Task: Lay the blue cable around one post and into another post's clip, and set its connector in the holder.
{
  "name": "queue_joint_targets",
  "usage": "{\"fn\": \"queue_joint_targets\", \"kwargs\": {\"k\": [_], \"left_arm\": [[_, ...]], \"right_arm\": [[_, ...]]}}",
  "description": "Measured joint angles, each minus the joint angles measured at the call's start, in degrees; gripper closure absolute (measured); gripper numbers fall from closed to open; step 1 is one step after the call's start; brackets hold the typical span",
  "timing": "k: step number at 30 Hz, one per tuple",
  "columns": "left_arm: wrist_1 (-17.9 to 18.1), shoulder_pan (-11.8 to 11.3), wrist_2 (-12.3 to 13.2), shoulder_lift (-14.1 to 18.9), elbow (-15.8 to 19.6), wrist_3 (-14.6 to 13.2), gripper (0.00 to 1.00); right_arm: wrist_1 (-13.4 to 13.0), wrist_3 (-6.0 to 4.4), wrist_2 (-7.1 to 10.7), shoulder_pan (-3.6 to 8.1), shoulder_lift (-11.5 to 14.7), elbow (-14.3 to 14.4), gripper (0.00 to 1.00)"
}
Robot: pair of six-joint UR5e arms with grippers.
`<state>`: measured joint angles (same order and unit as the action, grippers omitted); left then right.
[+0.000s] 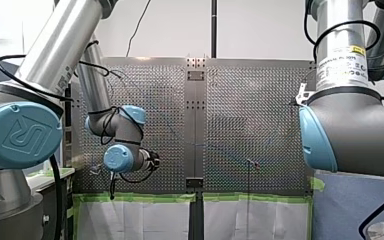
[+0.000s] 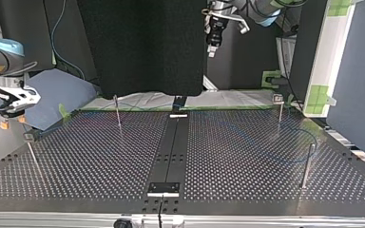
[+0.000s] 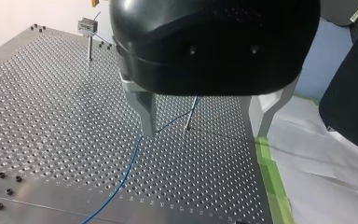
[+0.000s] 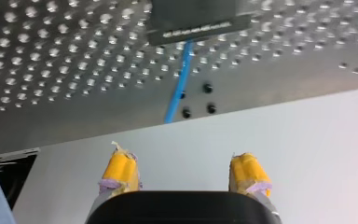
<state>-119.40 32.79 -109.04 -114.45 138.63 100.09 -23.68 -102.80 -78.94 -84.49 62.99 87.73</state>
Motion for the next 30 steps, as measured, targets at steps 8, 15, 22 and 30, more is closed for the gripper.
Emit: {"fn": "queue_joint_targets", "kwargs": {"k": [8, 15, 22, 30], "left_arm": [[0.07, 0.01, 1.26, 0.0, -0.98, 0.5, 0.0], [-0.01, 0.01, 1.83, 0.0, -1.86, 0.5, 0.0], [0.03, -0.12, 1.01, 0.01, -3.8, -1.44, 0.0], [-0.03, -0.52, -2.83, 0.0, -4.76, -5.0, 0.0]], "right_arm": [[-4.08, 2.85, -4.13, -2.86, 4.09, 4.13, 0.0], [-7.79, 5.9, -7.86, -6.51, 7.82, 7.84, 0.0], [-11.01, 8.46, -11.17, -9.83, 11.11, 11.16, 0.0], [-11.39, 11.69, -15.17, -13.82, 9.5, 15.16, 0.0]]}}
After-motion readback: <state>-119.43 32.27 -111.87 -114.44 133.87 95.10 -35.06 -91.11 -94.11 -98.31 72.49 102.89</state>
